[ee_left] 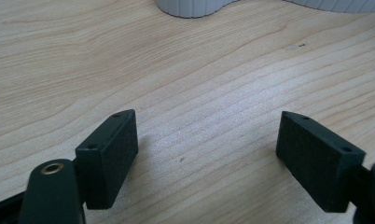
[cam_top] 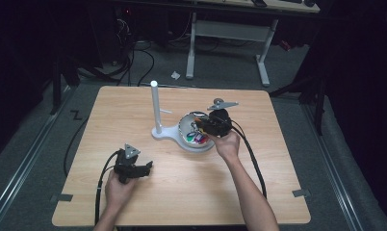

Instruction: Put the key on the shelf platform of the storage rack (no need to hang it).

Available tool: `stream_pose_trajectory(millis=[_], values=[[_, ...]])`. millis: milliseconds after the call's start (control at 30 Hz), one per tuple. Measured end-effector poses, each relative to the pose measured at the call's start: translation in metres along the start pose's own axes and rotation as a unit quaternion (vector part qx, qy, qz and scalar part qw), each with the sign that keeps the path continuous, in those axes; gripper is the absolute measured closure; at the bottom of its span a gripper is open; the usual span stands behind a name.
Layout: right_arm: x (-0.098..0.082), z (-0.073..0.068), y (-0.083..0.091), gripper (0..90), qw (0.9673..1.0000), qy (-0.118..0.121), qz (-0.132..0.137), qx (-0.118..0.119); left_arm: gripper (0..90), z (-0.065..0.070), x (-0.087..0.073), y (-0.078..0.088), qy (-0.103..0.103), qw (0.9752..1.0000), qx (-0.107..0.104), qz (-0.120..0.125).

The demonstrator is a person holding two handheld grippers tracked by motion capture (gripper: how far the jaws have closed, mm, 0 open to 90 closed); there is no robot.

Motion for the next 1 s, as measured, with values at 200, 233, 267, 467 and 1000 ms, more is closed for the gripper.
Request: stream_pose_trajectory(millis=[200,233,267,467,1000], values=[[-0.004,-0.002,-0.008,80.0,0.9999,0.008,-0.01,0.001,21.1,0.0,0.0,0.0,0.0,1.0,0.0,0.0],[-0.005,-0.003,-0.009,80.0,0.9999,0.008,-0.014,-0.001,21.1,0.0,0.0,0.0,0.0,1.0,0.0,0.0],[-0.005,-0.003,-0.01,79.9,0.9999,0.008,-0.014,0.0,21.1,0.0,0.0,0.0,0.0,1.0,0.0,0.0],[-0.01,-0.001,-0.015,79.0,0.9997,0.004,-0.023,-0.003,21.1,0.0,0.0,0.0,0.0,1.0,0.0,0.0],[-0.001,-0.002,0.004,64.8,1.0,0.009,0.003,-0.003,21.1,0.0,0.0,0.0,0.0,1.0,0.0,0.0]])
Point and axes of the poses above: each handheld gripper's, and its own axes: y roughly backward along the jaws, x roughly out of its top, z roughly to its right, the point moved 9 cm from there along -y, roughly forward along the jaws, and after that the axes turned 2 degrees about -x, right-handed, at the moved point
